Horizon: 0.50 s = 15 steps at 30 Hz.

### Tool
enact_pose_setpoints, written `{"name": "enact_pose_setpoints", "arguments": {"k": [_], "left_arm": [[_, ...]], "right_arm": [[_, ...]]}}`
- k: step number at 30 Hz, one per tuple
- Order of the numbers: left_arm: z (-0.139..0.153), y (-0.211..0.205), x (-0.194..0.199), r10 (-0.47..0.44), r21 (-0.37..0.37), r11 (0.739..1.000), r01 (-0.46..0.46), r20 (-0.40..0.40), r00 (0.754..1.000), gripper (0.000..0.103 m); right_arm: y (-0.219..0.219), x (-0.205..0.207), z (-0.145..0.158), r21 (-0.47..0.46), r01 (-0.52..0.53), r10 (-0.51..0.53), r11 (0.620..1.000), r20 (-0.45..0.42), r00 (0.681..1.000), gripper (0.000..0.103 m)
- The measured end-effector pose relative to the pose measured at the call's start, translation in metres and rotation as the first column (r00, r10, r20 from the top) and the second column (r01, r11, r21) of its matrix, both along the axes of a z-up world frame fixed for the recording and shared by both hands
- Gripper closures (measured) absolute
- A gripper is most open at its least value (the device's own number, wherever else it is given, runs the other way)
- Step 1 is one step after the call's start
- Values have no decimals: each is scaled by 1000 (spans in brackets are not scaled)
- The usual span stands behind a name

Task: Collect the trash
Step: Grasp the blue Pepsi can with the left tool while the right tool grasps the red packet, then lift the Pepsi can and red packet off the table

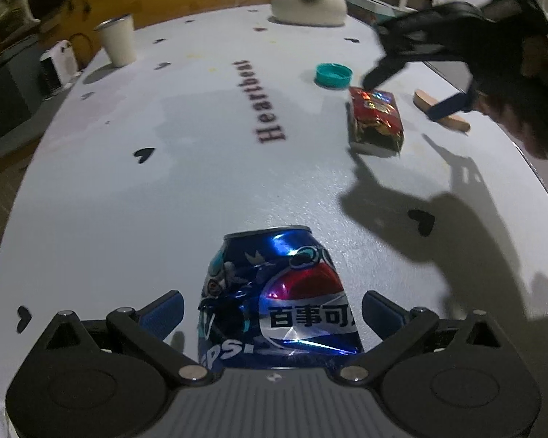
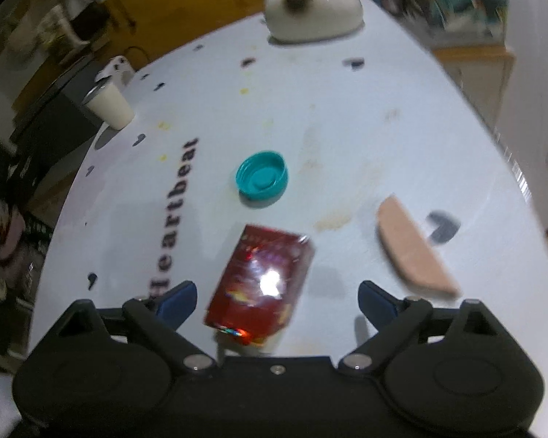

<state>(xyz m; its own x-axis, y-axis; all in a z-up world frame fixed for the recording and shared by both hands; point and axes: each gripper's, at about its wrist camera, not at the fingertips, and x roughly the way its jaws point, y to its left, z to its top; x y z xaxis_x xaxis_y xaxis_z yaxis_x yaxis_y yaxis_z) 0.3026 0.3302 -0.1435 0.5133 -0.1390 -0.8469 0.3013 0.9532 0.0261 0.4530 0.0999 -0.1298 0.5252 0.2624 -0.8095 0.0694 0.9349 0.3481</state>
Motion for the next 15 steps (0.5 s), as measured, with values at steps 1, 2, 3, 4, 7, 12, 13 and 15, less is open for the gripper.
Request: {"name": "enact_pose_setpoints", "arguments": {"k": [1,2,3,4,7,12,13,15], "left_arm": [[-1,0,1,-8,2,1000,8,-5,1000,3],[-2,-1,1,-14,6,1000,14,-8,1000,4],[-3,-2,1,-19,14,1000,19,-12,1000,7],[-4,-2,2,-18,20,1000,18,-14,1000,8],[-7,-1,3,-6,22,1000,6,-19,1000,11],[-7,-1,3,-7,20,1000,8,-23,1000,12],[-7,0,3,-4,16,1000,4,-24,1000,12],[-7,1,3,9,8,1000,-8,-22,1000,13]], "right_arm": [[5,3,-3,9,18,-18,1000,-17,1000,10],[9,5,-6,12,32,-32,999,-30,999,10],[15,6,-8,7,48,-48,999,-41,998,10],[19,8,-11,-5,66,-66,998,-51,997,10],[32,12,-19,-46,123,-126,991,-74,989,14],[53,16,-20,-121,103,-109,987,-46,993,22],[56,16,-19,-131,77,-83,988,-37,996,31],[60,15,-18,-167,22,-25,986,-18,1000,41]]}}
